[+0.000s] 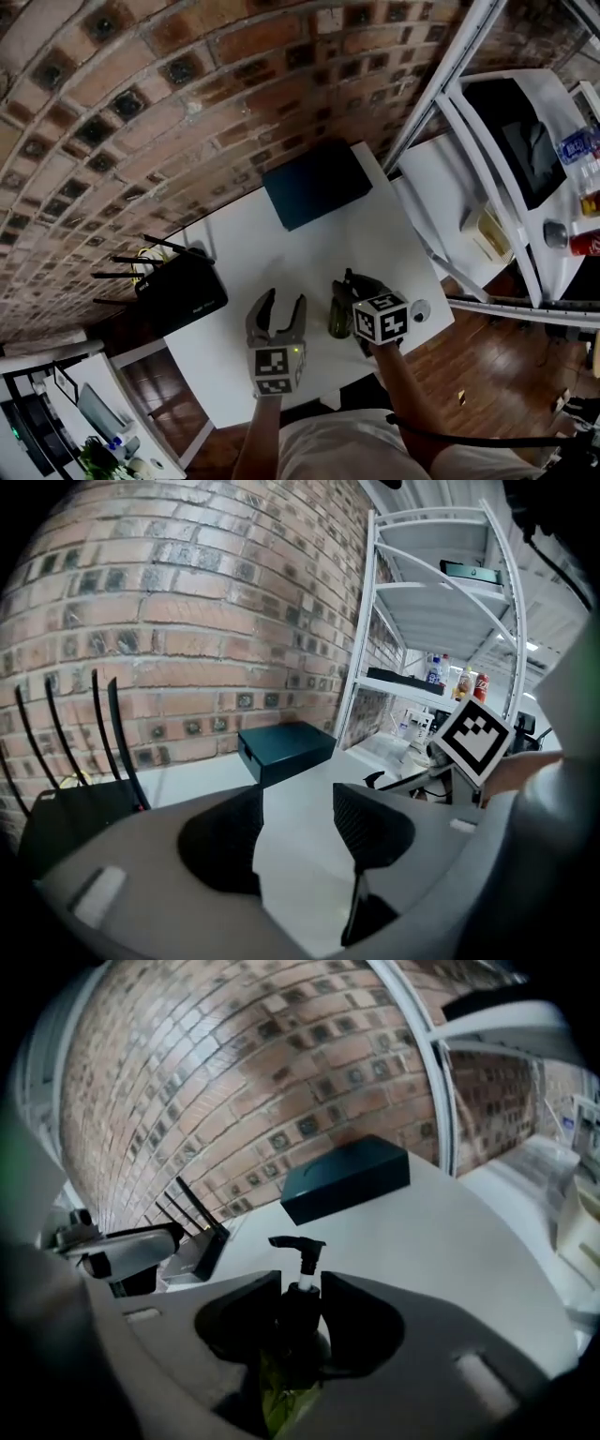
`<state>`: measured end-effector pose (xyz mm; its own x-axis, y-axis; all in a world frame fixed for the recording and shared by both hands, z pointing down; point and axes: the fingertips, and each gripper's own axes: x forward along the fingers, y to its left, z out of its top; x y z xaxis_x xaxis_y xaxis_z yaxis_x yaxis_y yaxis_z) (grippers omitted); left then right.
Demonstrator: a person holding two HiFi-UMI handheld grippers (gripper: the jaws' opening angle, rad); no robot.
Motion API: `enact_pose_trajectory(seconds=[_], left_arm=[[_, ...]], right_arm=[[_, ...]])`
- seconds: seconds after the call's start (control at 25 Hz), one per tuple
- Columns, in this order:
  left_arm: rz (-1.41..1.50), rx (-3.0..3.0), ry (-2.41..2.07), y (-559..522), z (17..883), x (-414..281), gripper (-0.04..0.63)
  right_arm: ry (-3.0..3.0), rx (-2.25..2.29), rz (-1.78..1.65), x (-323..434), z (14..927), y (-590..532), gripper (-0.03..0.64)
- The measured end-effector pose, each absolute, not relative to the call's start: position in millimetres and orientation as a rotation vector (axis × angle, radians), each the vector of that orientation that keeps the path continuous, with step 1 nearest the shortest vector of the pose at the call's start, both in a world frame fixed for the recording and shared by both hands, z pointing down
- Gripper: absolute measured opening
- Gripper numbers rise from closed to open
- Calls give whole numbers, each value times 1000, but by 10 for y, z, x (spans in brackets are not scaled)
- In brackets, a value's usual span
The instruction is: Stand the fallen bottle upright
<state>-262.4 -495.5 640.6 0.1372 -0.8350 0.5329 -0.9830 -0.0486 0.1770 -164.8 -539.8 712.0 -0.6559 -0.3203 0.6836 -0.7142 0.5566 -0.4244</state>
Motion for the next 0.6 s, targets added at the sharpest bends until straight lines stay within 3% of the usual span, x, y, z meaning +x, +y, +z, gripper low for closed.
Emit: enact_pose_trajectory(seconds=[0.32, 0.6], left_arm=[[348, 1948, -1783, -4695, 6121, -2731, 250], [334, 1987, -1760, -4556, 6061, -2632, 251]], right_arm=[[-2439, 718, 450, -1843, 6598, -5142, 115], [-2458, 770, 373, -1802, 6551, -4895, 115]])
